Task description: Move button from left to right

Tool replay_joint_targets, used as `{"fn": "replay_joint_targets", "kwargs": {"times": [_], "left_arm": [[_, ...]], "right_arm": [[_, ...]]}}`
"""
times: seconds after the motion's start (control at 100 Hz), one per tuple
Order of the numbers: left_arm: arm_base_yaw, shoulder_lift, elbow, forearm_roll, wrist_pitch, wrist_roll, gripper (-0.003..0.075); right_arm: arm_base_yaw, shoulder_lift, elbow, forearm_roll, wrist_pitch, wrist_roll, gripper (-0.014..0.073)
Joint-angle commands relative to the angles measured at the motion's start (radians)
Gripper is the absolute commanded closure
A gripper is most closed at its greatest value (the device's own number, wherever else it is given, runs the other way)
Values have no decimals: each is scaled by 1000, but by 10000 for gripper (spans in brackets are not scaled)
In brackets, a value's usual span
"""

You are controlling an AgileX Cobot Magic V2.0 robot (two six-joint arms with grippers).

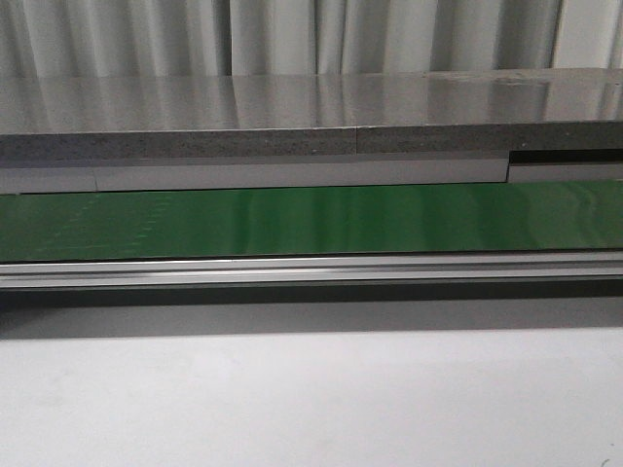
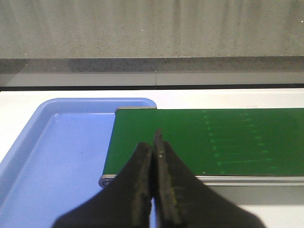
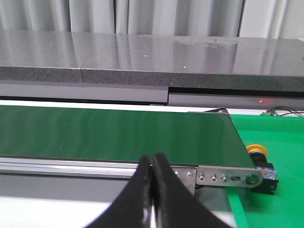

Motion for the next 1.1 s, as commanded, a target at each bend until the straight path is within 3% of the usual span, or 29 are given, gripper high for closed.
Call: {"fn": "replay_joint_targets", "kwargs": {"times": [0.0, 0.43, 0.57, 1.09], "left_arm": [[-5, 6, -27, -11, -80, -1, 740], [-5, 6, -27, -11, -80, 1, 740], [-5, 6, -27, 126, -109, 5, 740], [-5, -12, -16, 132, -117, 5, 740]], "right_arm": [[-1, -17, -16, -8, -93, 1, 662], [-1, -17, -16, -8, -93, 1, 662], [-1, -17, -16, -8, -93, 1, 662], [-1, -17, -16, -8, -93, 1, 662]]}}
